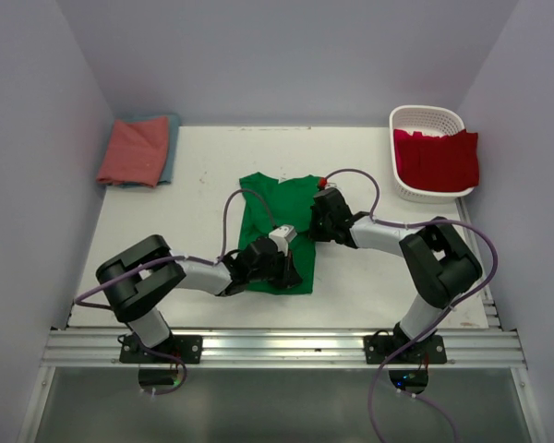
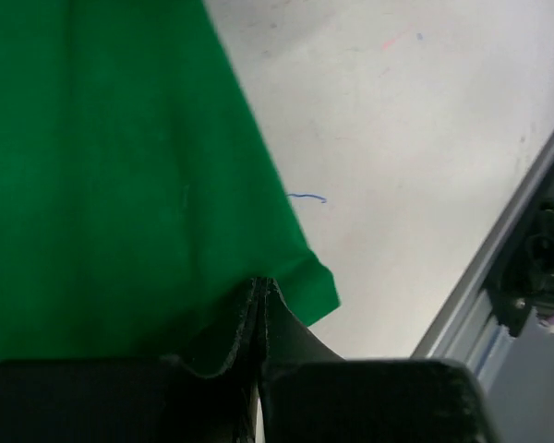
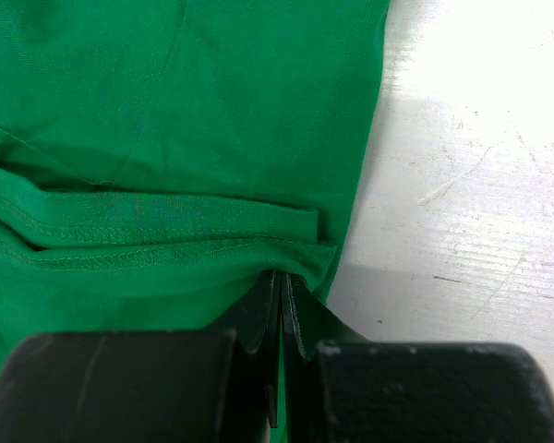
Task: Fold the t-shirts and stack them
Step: Fold the tshirt
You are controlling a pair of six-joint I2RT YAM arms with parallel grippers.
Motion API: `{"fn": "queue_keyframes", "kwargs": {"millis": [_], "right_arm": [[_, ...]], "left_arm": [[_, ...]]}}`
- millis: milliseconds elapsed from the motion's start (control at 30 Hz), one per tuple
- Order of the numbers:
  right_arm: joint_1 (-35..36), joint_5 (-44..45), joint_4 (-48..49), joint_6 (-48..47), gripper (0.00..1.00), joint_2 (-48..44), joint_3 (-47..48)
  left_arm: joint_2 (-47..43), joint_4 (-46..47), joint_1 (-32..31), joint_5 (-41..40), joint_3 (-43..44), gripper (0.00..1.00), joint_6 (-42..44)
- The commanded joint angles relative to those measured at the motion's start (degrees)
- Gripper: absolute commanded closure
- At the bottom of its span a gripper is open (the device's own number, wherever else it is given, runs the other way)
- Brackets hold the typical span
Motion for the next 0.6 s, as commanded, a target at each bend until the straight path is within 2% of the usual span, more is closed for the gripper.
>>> {"fn": "queue_keyframes", "kwargs": {"millis": [0, 100, 167, 300, 433, 567], "right_arm": [[0.38, 0.76, -3.58, -0.32, 1.00, 0.62, -1.39], [0.38, 0.85, -3.58, -0.49, 1.00, 0.35, -1.92], [0.38, 0.94, -3.40, -0.49, 1.00, 0.35, -2.18], [0.38, 0.85, -3.23, -0.50, 1.00, 0.62, -2.10], [0.38, 0.94, -3.49, -0.85, 1.00, 0.70, -2.18], [0.38, 1.02, -3.49, -0.85, 1.00, 0.88, -1.92]], "left_arm": [[-1.43, 0.55, 0.14, -6.59, -0.44, 1.00, -0.30], [-5.02, -1.04, 0.14, -11.42, -1.50, 1.00, 0.31], [-6.53, -2.80, 0.14, -14.51, -1.76, 0.96, 0.75], [-6.72, -10.43, 0.14, -22.69, 0.17, 1.00, 1.37], [-7.68, -8.70, 0.14, -23.58, -1.76, 1.00, 0.93], [-2.33, -10.98, 0.14, -21.05, 0.96, 1.00, 1.28]]}}
